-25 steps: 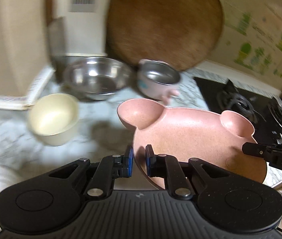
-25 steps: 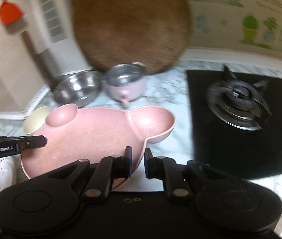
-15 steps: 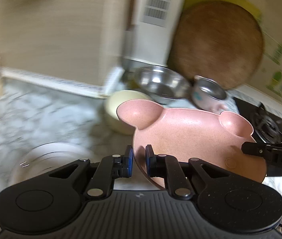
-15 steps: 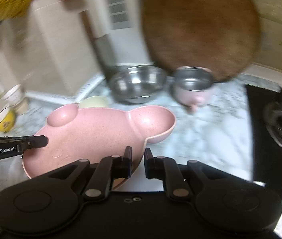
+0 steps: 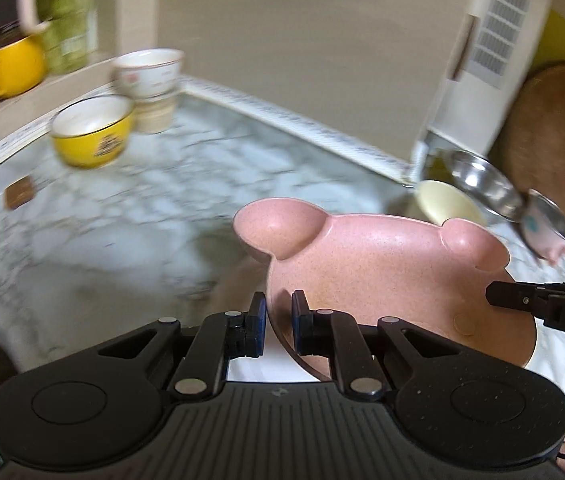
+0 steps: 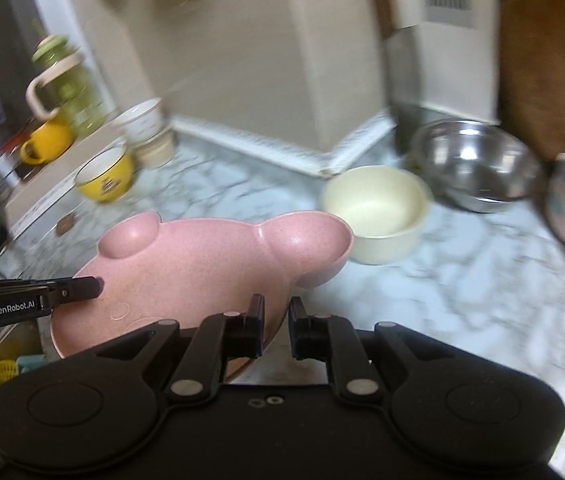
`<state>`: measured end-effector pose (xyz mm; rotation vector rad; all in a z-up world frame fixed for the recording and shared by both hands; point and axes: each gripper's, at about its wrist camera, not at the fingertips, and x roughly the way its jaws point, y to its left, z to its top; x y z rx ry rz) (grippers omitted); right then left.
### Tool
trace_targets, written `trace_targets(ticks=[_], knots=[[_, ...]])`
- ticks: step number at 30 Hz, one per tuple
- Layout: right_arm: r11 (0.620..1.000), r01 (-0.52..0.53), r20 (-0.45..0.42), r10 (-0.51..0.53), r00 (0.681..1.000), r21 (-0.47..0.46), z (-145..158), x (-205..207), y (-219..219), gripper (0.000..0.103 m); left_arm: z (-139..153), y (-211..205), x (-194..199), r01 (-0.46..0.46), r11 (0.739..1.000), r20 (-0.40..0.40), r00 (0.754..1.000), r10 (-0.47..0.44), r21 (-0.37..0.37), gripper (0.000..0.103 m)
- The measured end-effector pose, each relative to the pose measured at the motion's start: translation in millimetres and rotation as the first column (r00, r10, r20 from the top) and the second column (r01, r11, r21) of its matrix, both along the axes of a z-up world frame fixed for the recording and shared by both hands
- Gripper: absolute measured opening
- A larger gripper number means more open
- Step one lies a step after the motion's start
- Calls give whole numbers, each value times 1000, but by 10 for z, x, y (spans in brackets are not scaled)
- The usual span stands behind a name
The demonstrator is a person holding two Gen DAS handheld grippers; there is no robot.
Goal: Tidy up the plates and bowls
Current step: 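Carry the pink bear plate to the sink corner and lower onto the white plates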
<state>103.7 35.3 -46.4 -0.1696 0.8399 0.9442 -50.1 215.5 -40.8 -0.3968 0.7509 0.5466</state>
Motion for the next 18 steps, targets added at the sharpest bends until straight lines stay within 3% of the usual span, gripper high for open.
trace_targets(ticks=[7,18], knots=[[995,-94,-9,94,996,-24,-245,-28,487,12,-182,228,-145,-71,997,-22,997,71,13,12],[993,-107,-15,107,994,-44,-426,91,650,11,-399,350,-95,-93,995,-32,995,92,-22,12]])
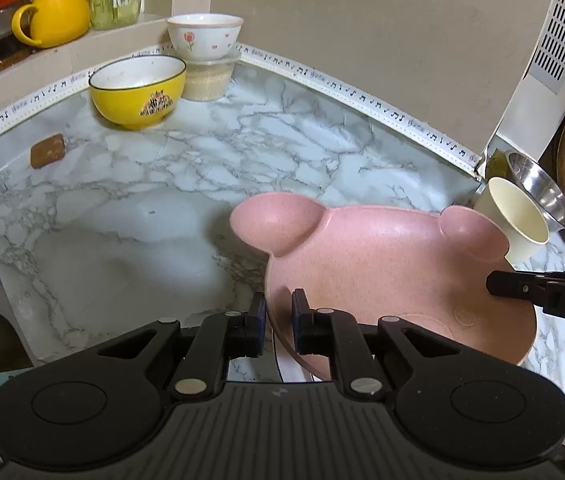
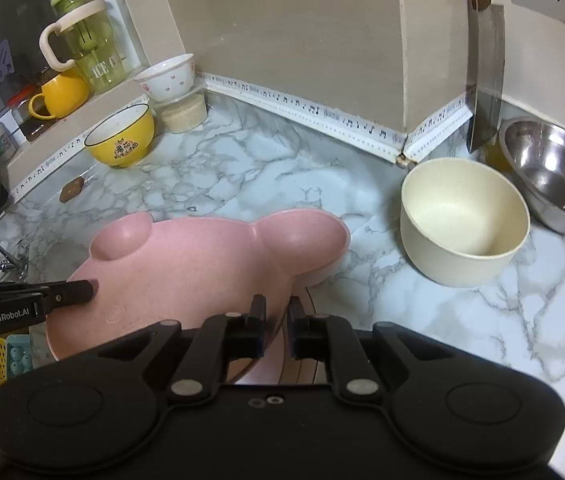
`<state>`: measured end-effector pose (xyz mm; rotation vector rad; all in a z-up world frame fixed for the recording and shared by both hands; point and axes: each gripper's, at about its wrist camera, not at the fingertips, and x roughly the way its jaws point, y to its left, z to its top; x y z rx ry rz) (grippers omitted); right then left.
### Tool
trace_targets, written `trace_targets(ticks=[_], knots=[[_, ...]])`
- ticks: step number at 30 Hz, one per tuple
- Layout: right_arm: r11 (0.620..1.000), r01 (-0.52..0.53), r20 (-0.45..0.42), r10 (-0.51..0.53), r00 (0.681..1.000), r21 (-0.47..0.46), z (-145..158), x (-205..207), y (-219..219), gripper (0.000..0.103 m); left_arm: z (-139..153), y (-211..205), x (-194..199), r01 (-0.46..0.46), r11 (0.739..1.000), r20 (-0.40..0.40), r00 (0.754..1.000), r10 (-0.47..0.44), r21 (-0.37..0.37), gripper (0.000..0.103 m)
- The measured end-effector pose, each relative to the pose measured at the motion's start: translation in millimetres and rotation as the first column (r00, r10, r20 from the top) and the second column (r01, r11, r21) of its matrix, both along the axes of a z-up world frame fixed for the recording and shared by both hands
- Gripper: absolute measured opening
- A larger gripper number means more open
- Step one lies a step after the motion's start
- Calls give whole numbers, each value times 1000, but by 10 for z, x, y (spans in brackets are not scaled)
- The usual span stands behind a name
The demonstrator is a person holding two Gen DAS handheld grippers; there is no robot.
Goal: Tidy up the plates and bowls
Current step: 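Carry the pink bear plate to the sink corner and lower onto the white plates, then open both grippers and lift away from the pink bear plate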
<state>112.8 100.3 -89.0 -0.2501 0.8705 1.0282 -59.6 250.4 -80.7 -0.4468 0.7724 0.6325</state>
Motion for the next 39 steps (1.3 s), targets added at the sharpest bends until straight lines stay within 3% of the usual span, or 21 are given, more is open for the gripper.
trace_targets(ticks=[16,23,26,28,31,34,39], knots=[[999,-24,14,24,1000,-27,-171,16,-2,16,-69,-74,37,30,999,-34,999,-29,42,12],[999,-21,12,22,1000,-36,-171,-23,-10,19,-90,-69,27,54,998,-56,997,-53,22,13],[999,-23,14,24,1000,-44,-155,-36,-16,21,-106,-81,31,76,997,-79,994,-75,21,17],[998,-29,18,30,999,-52,-145,-46,-13,22,-105,-74,17,73,997,-87,994,-71,26,25],[998,-30,21,31,999,-55,-118,-50,-12,27,-93,-33,-20,65,998,-86,994,-63,18,32],[998,-11,50,14,999,-64,-93,-62,-33,50,-77,0,-65,59,998,-81,995,-58,17,36],[998,7,41,-5,999,-63,-88,-39,-132,50,-18,-3,-156,54,998,-66,996,-52,34,39]])
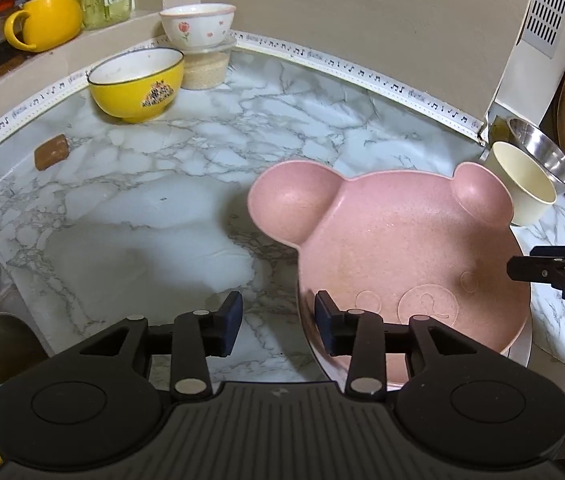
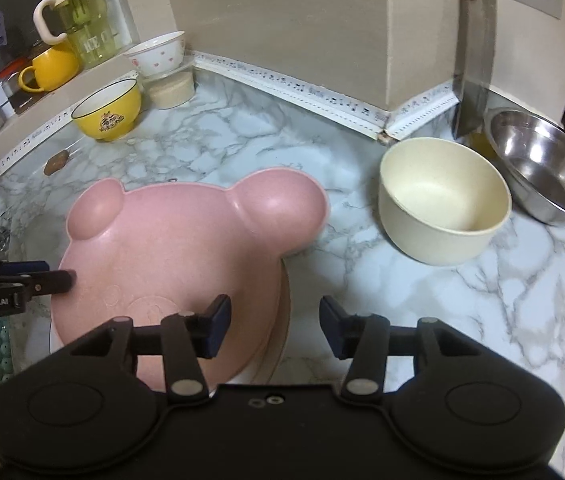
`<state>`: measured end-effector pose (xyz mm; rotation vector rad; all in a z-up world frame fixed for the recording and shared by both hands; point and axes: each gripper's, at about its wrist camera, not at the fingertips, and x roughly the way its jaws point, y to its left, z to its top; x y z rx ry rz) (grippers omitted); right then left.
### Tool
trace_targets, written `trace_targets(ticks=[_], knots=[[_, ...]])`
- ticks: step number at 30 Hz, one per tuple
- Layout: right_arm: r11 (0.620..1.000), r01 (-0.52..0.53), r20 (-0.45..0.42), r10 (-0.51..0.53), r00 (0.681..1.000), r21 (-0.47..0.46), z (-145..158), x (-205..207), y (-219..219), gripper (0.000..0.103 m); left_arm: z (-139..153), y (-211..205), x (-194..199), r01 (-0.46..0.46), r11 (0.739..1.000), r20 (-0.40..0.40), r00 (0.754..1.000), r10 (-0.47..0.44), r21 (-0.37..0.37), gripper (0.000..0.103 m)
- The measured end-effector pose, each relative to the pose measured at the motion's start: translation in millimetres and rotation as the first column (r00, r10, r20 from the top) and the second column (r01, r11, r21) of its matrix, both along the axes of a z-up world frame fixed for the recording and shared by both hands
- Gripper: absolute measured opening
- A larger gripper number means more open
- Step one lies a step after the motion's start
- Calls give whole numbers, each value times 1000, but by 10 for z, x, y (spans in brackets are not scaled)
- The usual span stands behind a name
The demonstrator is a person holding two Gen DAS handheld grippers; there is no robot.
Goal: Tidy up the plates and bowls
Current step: 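Open both grippers and lift away from the pink bear plate, then move both grippers toward the stainless steel bowl by the cutting board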
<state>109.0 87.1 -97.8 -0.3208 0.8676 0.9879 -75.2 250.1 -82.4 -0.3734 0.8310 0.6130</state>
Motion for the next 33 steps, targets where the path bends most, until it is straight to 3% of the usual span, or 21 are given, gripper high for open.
trace_targets(ticks=[5,14,18,22,25,33], knots=[[1000,8,-8,-7,1000,24,77,-66,-95,54,140,-60,-71,11,1000,40,999,-11,24,51],[996,-11,20,9,1000,92,363,-344,-256,66,476,-383,-33,116,990,116,985,-124,79,52],[992,-2,44,-4,999,123,500,-424,-366,75,578,-534,21,161,984,155,973,-172,81,62],[989,19,71,-30,997,148,620,-435,-490,83,653,-700,147,216,971,167,959,-230,100,63],[985,31,82,-45,996,168,682,-399,-590,88,690,-806,258,239,965,182,950,-255,106,73],[979,71,142,-98,985,189,803,-173,-901,103,763,-1071,759,281,953,214,930,-299,110,80]])
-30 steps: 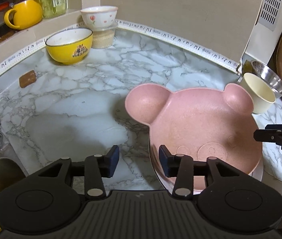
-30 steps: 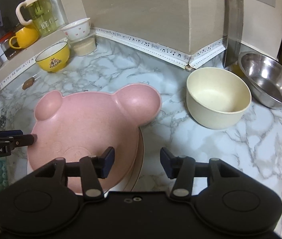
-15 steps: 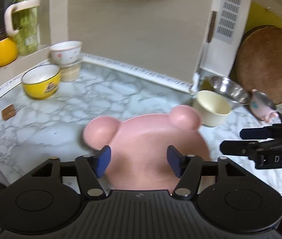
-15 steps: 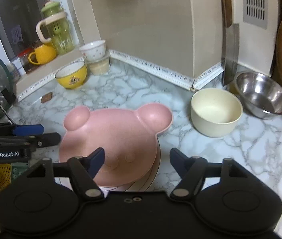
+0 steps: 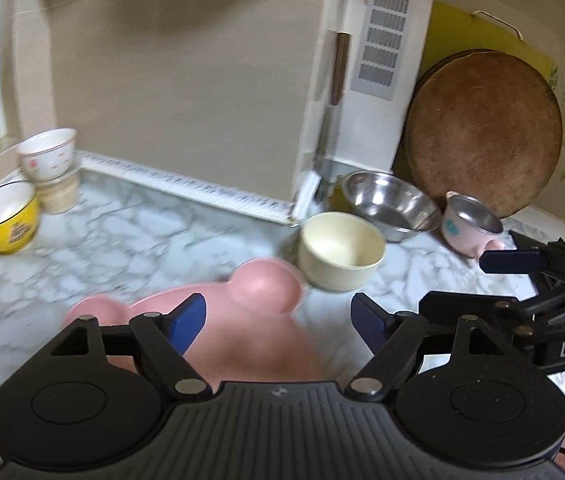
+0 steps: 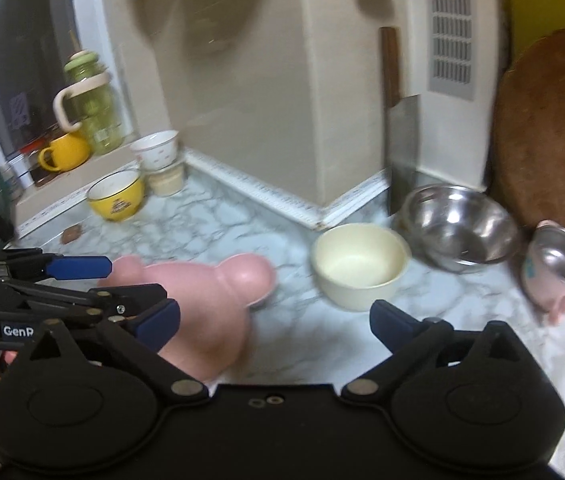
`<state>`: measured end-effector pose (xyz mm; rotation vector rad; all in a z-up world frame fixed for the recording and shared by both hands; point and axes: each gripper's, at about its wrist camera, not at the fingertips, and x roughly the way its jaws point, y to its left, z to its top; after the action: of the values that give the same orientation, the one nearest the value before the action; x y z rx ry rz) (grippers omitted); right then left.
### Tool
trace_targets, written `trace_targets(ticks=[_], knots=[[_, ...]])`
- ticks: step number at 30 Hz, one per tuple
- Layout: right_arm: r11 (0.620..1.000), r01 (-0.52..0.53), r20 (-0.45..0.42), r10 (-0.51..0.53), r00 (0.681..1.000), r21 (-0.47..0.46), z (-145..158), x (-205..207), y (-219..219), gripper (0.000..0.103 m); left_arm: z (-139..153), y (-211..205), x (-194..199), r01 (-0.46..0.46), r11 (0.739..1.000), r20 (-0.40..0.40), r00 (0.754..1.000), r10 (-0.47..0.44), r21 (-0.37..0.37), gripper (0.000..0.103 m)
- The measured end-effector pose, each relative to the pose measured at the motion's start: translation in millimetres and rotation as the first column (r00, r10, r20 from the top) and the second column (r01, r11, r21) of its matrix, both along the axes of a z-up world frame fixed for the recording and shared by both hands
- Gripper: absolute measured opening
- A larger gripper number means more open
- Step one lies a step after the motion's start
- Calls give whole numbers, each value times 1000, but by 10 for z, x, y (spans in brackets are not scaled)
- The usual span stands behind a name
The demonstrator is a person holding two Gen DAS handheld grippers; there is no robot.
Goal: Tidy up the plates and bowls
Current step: 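Move both grippers toward the stainless steel bowl by the cutting board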
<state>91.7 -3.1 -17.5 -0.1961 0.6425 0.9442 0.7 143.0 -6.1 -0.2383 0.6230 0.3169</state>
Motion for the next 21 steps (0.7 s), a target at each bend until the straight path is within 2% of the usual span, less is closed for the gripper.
trace_targets(ticks=[11,17,21], knots=[[985,172,-35,-173,984,-31,49,961,-463,103,131,-214,1214,41,999,-50,998,-40,21,80],[969,231,-25,-234,972,-89,59,1601,-469,103,87,-115,1916,24,999,-123,992,-27,-26,80],[958,250,5,-252,968,-143,67,2059,-364,103,-1,-91,2314,21,1000,-161,987,-23,-13,80]])
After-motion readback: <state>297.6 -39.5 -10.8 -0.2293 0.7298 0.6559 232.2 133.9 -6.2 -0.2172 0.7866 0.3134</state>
